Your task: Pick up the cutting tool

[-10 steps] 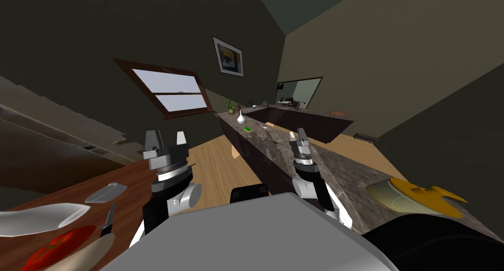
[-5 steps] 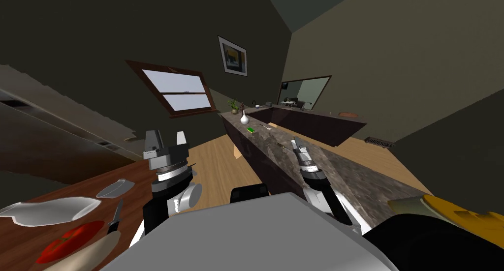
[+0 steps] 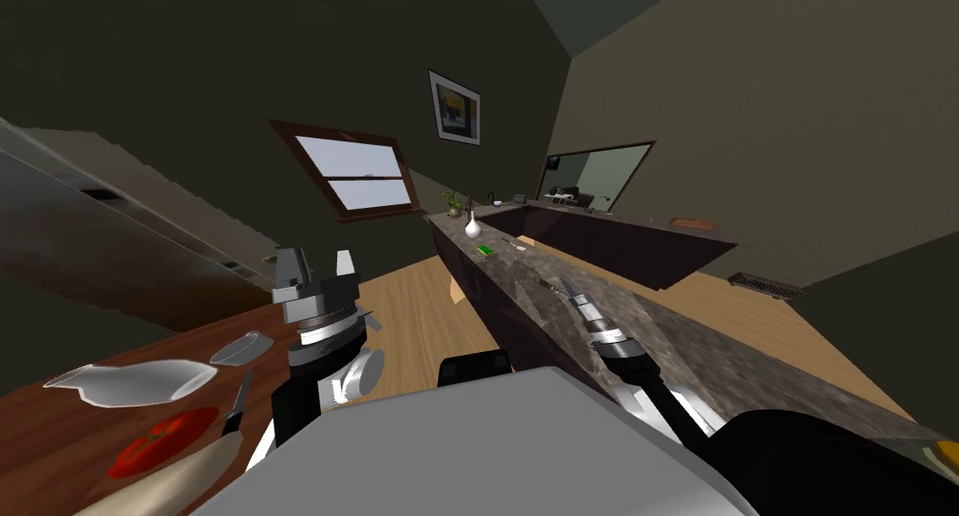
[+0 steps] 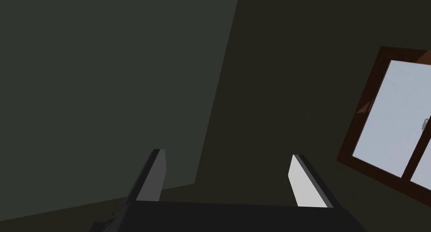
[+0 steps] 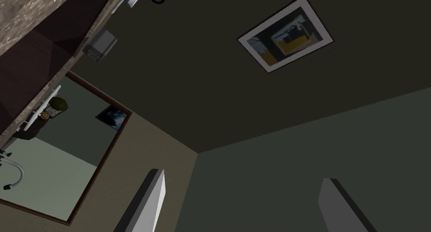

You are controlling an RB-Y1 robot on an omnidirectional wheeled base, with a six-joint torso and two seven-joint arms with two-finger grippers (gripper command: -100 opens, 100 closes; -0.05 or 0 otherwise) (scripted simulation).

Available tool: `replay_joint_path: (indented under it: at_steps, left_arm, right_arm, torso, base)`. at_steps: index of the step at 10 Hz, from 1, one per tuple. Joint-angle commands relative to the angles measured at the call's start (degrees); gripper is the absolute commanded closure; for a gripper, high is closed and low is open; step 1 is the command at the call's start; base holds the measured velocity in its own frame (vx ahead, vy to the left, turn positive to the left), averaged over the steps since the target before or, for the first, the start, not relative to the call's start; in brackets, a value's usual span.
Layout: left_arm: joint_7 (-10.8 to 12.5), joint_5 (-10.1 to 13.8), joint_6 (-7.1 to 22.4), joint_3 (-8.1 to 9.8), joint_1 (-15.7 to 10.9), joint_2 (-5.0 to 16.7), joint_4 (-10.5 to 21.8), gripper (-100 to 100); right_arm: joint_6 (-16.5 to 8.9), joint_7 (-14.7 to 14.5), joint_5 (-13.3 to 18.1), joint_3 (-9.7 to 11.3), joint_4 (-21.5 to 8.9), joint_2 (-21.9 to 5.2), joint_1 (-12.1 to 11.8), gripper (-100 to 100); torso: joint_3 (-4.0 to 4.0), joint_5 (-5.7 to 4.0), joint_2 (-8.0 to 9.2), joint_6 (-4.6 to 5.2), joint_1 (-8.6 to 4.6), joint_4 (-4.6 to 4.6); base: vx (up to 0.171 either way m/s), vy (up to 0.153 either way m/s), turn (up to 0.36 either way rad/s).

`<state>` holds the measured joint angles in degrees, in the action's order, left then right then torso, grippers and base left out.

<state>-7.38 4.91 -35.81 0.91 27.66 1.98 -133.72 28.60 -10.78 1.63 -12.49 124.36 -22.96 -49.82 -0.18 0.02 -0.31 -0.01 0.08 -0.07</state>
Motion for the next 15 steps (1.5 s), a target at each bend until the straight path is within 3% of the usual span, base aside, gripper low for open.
replay_joint_path:
  at_steps: [1,2,3,5,6,7,8,10,11,13,14,15]
  left_arm:
    - [0.0,0.0,0.0,0.0,0.0,0.0,0.0,0]
    - [0.0,0.0,0.0,0.0,0.0,0.0,0.0,0]
    - [0.0,0.0,0.0,0.0,0.0,0.0,0.0,0]
    - [0.0,0.0,0.0,0.0,0.0,0.0,0.0,0]
    - [0.0,0.0,0.0,0.0,0.0,0.0,0.0,0]
    - [0.0,0.0,0.0,0.0,0.0,0.0,0.0,0]
    - [0.0,0.0,0.0,0.0,0.0,0.0,0.0,0]
    - [0.0,0.0,0.0,0.0,0.0,0.0,0.0,0]
    - [0.0,0.0,0.0,0.0,0.0,0.0,0.0,0]
    - [0.0,0.0,0.0,0.0,0.0,0.0,0.0,0]
    - [0.0,0.0,0.0,0.0,0.0,0.0,0.0,0]
    - [0.0,0.0,0.0,0.01,0.01,0.0,0.0,0]
  right_arm:
    - [-1.04,-0.72,0.78,-0.55,0.13,-1.12,-2.34,-100]
    - [-1.79,-1.51,1.82,-1.85,-1.03,-3.19,-4.33,-100]
    - [-1.79,-1.51,1.82,-1.85,-1.03,-3.19,-4.92,-100]
    - [-3.34,-3.06,3.89,-4.26,-3.43,-6.97,-8.92,-100]
    - [-3.34,-3.06,3.89,-4.26,-3.43,-7.44,-10.0,-100]
    - [-4.13,-3.79,4.92,-5.33,-4.66,-9.62,-12.37,-100]
    - [-4.13,-3.79,4.92,-5.33,-4.66,-9.63,-12.45,-100]
    - [-5.7,-5.14,6.93,-7.08,-7.17,-13.71,-16.46,-100]
    - [-5.7,-5.14,6.93,-7.08,-7.17,-14.15,-17.1,-100]
    - [-7.25,-6.31,8.85,-8.23,-9.7,-18.19,-21.03,-100]
    - [-7.25,-6.31,8.85,-8.23,-9.7,-18.89,-21.33,-100]
    - [-8.01,-6.82,9.77,-8.6,-10.98,-21.16,-23.27,-100]
  torso:
    - [0.0,0.0,0.0,0.0,0.0,0.0]
    - [0.02,0.01,0.04,0.03,0.02,0.0]
    - [0.03,0.02,0.05,0.0,0.09,0.01]
    - [0.04,0.02,0.07,0.0,0.04,0.02]
    - [-0.01,0.02,-0.01,0.0,0.09,0.0]
    - [0.02,0.01,0.04,0.03,0.05,0.01]
    - [0.03,0.0,0.07,0.0,0.02,0.01]
    - [0.04,0.01,0.08,0.01,0.05,0.02]
    - [-0.01,0.02,-0.02,0.01,0.05,0.0]
    - [0.01,0.01,0.02,0.01,0.06,0.0]
    - [-0.02,0.02,-0.03,0.0,0.11,-0.01]
    - [0.01,0.02,0.03,0.03,0.06,0.0]
  base:
    - [0.075,0.024,0.036]
    - [0.068,0.047,0.089]
    - [0.054,0.034,0.051]
    - [0.084,0.035,0.149]
    - [0.072,0.024,0.037]
    - [0.062,0.027,0.072]
    - [0.053,0.019,0.059]
    - [0.088,0.027,0.118]
    - [0.083,0.015,0.036]
    - [0.086,0.04,0.108]
    - [0.075,0.023,0.029]
    - [0.074,0.021,0.048]
